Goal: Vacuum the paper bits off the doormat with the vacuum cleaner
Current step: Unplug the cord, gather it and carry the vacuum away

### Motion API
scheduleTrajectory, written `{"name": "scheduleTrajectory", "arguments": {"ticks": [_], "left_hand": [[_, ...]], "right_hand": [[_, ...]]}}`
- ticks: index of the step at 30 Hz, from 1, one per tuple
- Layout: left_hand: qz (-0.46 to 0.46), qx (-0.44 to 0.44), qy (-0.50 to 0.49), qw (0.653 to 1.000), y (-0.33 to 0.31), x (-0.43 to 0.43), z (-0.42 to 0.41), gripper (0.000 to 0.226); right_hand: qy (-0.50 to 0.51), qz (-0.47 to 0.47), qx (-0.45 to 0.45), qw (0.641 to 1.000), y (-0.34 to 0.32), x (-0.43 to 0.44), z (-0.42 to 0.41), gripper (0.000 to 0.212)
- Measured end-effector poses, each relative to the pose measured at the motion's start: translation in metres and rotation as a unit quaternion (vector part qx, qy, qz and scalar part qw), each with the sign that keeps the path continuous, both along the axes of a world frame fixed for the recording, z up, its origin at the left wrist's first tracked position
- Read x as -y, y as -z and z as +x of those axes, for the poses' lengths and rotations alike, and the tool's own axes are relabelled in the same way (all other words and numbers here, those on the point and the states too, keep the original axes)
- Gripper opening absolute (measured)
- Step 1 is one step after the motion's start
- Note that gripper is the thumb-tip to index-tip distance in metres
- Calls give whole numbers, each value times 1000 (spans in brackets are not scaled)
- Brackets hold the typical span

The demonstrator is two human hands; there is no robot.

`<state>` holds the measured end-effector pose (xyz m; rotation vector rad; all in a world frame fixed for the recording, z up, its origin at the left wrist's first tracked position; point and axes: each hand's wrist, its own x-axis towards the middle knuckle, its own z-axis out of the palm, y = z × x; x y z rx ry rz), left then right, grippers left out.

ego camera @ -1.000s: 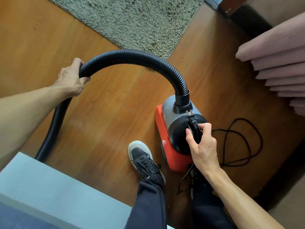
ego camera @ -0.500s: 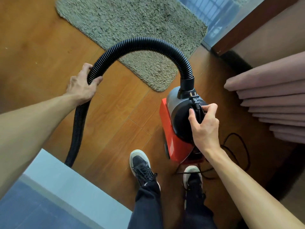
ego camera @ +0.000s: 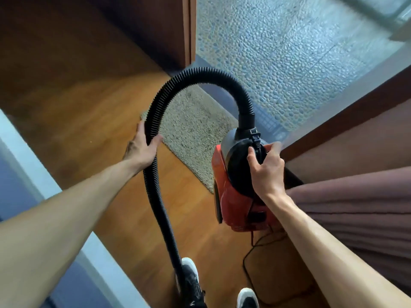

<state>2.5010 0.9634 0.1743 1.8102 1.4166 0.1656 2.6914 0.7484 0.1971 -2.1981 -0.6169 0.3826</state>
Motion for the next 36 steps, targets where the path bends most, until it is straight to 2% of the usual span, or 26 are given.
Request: {"name": "scheduleTrajectory", "arguments": {"ticks": [5, 11, 13, 16, 17, 19, 22, 23, 24, 27, 32, 33, 36], "left_hand": [[9, 7, 24, 1000, -123, -29, -8, 98], [63, 60, 6, 996, -263, -68, -32, 104], [82, 86, -21, 993, -305, -77, -42, 98], [97, 116, -71, 986, -362, -88, -56, 59], [95, 125, -88, 984, -378, -90, -60, 53], [91, 150, -112, 978, -406, -95, -72, 52], [80, 199, -138, 967, -451, -101, -88, 82], [85, 211, -152, 962, -467, -102, -93, 84], [92, 223, -165, 956, -480, -105, -99, 80], [116, 254, -188, 942, -523, -111, -113, 40], [155, 271, -229, 922, -580, -134, -130, 36], [169, 262, -243, 919, -581, -148, -135, 40], [192, 232, -284, 910, -590, -182, -145, 78]], "right_hand": [[-6, 40, 32, 999, -114, -46, 0, 26], [-23, 91, 86, 992, -255, -102, -13, 25], [-34, 106, 87, 990, -299, -119, -19, 25], [-50, 131, 105, 984, -360, -144, -30, 26], [-55, 138, 107, 983, -378, -152, -34, 27], [-66, 150, 108, 981, -413, -168, -42, 27], [-84, 174, 115, 974, -460, -195, -52, 26], [-91, 183, 115, 972, -475, -204, -56, 25], [-98, 191, 115, 970, -488, -213, -61, 25], [-109, 206, 108, 966, -522, -238, -74, 24], [-121, 224, 87, 963, -561, -286, -88, 25], [-122, 223, 88, 963, -567, -298, -90, 26], [-136, 217, 83, 963, -584, -333, -97, 28]]}}
